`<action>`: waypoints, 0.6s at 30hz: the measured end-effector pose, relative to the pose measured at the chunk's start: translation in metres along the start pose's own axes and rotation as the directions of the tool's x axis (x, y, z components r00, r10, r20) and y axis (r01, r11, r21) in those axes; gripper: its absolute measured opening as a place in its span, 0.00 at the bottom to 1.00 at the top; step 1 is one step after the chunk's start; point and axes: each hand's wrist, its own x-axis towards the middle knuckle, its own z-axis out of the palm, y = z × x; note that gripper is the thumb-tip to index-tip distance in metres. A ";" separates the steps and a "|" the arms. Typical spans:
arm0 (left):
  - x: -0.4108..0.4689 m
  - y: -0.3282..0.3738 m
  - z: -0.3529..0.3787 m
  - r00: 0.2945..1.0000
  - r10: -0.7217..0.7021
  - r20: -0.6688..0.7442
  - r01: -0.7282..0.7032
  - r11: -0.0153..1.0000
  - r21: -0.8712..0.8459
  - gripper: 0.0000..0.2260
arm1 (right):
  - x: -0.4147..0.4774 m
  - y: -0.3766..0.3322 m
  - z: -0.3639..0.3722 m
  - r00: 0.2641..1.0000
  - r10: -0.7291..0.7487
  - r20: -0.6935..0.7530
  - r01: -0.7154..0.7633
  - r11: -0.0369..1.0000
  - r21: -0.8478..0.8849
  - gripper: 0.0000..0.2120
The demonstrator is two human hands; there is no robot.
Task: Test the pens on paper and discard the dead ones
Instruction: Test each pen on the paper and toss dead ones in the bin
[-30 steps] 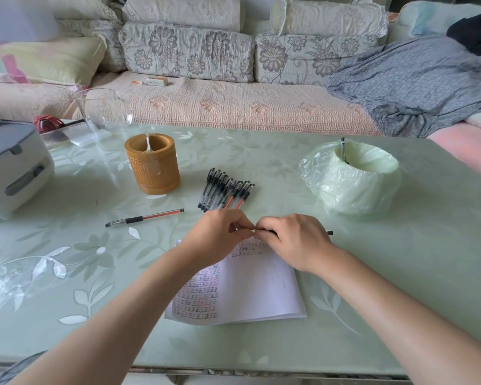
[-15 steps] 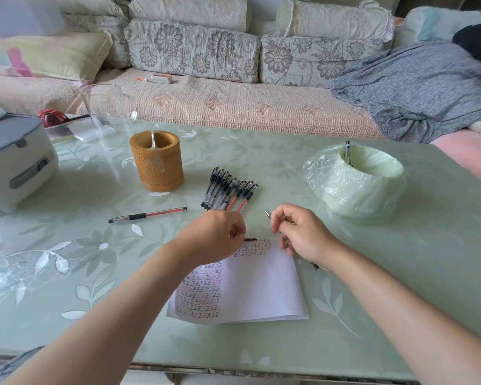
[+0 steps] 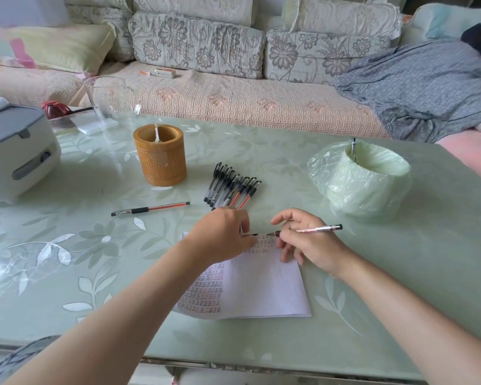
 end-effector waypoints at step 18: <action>0.002 0.008 0.018 0.991 -0.111 -0.073 0.110 0.994 -0.007 0.19 | 0.007 0.016 0.006 0.979 -0.201 -0.037 0.188 0.956 -0.226 0.06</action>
